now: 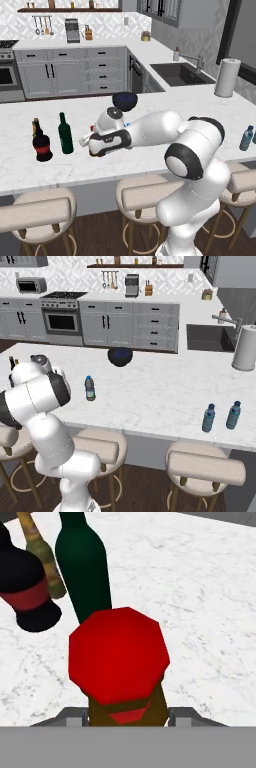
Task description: Move the plastic bottles in the middle to the plastics group, and the glass bottles in the middle to the glass group.
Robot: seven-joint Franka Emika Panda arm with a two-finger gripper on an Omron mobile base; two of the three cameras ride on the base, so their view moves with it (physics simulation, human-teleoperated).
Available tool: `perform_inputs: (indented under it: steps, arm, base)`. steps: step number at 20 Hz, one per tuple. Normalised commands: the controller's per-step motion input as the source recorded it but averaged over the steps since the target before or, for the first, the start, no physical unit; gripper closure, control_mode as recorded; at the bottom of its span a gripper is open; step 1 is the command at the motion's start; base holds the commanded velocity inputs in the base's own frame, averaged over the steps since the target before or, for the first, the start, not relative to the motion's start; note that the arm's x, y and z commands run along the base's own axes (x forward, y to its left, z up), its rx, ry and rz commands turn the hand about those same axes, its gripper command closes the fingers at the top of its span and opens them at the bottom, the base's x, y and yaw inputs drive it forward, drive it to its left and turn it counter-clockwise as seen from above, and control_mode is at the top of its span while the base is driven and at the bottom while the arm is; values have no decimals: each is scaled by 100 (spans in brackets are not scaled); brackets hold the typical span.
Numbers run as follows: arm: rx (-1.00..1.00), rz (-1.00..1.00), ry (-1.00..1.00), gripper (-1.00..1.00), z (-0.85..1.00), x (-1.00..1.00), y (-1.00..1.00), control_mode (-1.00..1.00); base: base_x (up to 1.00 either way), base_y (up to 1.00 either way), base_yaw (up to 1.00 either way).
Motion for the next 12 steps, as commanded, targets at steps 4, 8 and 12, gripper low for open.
perform_inputs:
  steps: [4,8,12]
  arm:
    - [8,0,0,100,0,37,0,-100]
    - [10,0,2,100,0,26,0,-100]
    - [0,1,2,100,-9,11,9,-100]
  base:
    - [0,0,0]
    - [0,0,0]
    - [0,0,0]
